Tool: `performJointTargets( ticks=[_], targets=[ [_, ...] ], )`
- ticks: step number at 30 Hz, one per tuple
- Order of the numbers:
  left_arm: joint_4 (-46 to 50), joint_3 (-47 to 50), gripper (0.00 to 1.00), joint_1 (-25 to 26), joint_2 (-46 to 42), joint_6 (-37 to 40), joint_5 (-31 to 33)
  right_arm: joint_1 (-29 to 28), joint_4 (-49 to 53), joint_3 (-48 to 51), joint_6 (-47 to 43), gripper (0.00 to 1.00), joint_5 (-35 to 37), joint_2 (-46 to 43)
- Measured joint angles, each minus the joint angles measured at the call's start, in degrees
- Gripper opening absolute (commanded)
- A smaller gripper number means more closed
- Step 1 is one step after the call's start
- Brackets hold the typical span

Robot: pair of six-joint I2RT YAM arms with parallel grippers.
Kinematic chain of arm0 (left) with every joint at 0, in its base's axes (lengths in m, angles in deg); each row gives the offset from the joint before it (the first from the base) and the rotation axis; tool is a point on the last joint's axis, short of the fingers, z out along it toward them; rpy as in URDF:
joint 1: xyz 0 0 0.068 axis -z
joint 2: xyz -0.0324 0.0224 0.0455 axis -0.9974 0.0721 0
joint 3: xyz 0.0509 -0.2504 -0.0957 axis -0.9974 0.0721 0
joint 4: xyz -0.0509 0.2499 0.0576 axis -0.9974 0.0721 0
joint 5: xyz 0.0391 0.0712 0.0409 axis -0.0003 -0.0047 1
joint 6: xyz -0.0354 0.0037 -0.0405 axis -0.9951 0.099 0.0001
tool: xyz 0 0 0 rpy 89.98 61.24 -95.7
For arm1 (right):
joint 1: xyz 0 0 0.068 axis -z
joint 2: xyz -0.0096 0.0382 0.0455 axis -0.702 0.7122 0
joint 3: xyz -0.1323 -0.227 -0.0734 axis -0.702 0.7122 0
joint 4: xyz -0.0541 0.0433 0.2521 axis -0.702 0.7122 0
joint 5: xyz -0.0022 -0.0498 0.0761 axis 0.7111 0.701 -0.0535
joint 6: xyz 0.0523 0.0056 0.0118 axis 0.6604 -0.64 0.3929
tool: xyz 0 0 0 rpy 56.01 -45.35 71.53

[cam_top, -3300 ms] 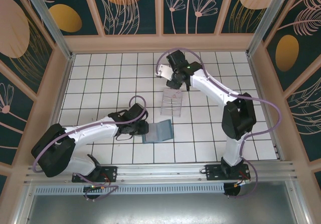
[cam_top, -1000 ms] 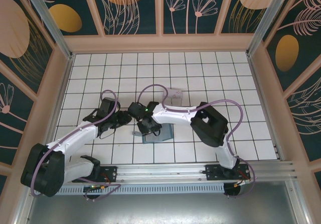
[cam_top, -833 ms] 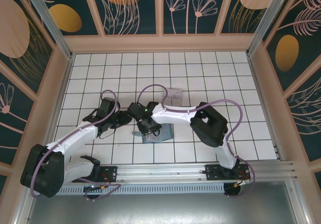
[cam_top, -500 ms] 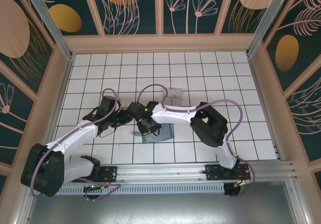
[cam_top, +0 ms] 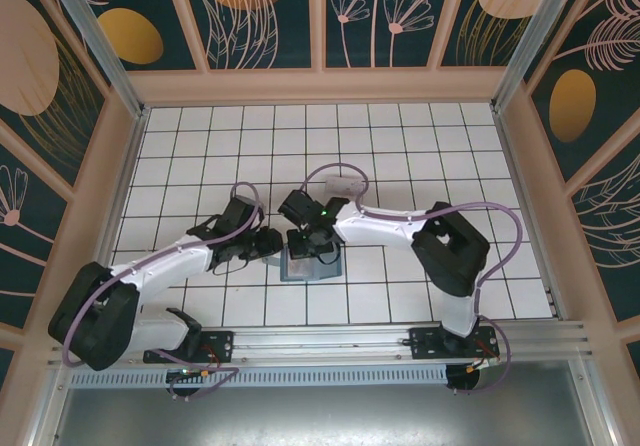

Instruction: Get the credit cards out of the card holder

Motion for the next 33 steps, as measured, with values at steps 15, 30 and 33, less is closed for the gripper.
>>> performJointTargets(
  ticks=[15,30,33],
  targets=[
    [-2.8,-1.27,0.11,3.1,2.54,-1.92,-2.19,1.31,-9.68,9.29,3.98,0.1,-3.34,-5.97],
    [-7.89,0.63,0.07,5.79,6.49,-5.62,-4.37,1.31,-11.21,10.91,4.31,0.12,-3.32,-7.91],
    [-8.44,0.63,0.08,6.1,6.97,-5.88,-4.5,1.31,-11.19,11.26,4.33,0.14,-3.32,-8.55]
  ],
)
